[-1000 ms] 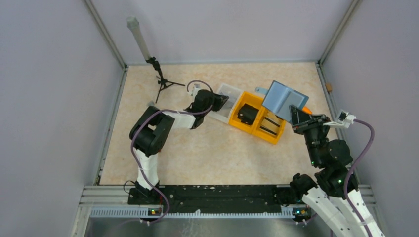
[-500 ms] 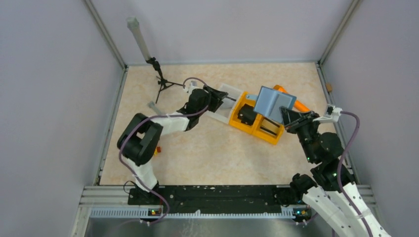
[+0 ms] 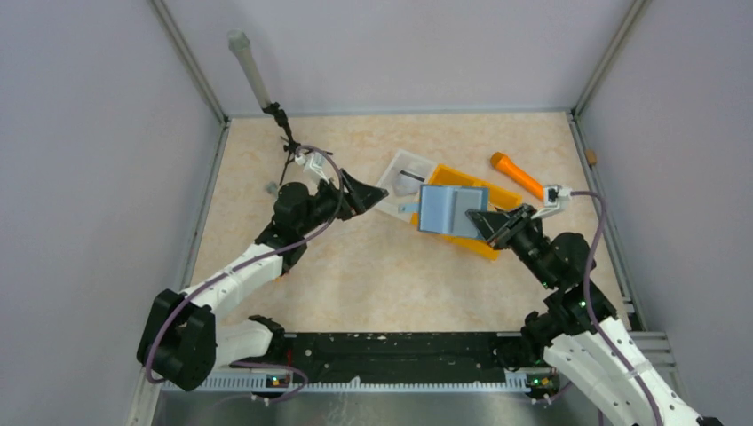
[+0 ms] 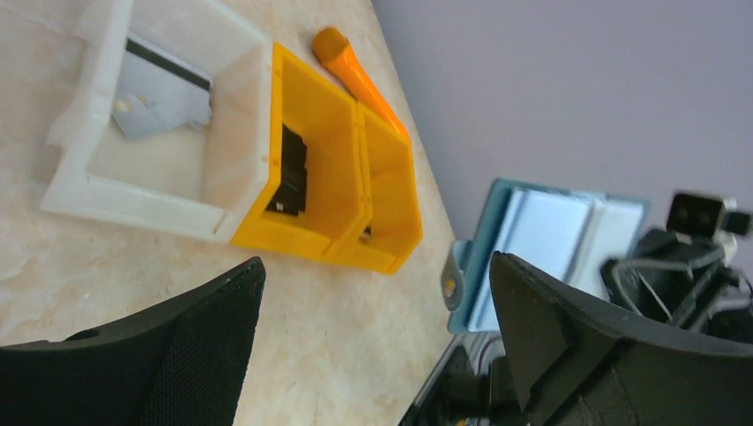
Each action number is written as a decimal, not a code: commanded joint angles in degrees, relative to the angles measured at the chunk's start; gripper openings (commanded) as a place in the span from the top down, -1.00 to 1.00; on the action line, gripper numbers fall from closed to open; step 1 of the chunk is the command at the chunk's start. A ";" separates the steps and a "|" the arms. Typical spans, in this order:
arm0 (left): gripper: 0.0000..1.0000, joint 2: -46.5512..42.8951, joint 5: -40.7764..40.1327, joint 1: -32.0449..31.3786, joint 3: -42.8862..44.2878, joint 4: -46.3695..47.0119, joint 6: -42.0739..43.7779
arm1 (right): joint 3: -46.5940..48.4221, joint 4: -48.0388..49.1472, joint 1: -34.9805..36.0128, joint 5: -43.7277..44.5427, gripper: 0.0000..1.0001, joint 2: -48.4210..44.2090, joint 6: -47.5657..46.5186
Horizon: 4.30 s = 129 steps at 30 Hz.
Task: Take the credit cards out of the card holder
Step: Remove the credit card from the card holder.
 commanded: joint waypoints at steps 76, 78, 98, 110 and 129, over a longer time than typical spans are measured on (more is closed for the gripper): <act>1.00 -0.22 30.79 0.70 -12.20 16.51 -2.03 | -10.83 29.27 4.05 -32.27 0.65 17.08 8.49; 1.00 -0.07 30.93 0.62 -12.16 16.86 -2.40 | -11.17 30.16 4.14 -32.44 0.69 17.08 8.85; 1.00 -2.33 31.01 -0.28 -11.59 17.78 -4.76 | -10.39 24.95 4.58 -30.50 0.80 19.04 5.90; 1.00 -2.04 30.59 -1.48 -11.20 18.03 -5.17 | -11.55 29.88 4.67 -31.91 0.86 19.63 8.31; 0.08 -0.34 29.93 -3.31 -10.00 17.13 -4.33 | -7.18 18.92 7.14 -26.29 1.00 20.49 1.67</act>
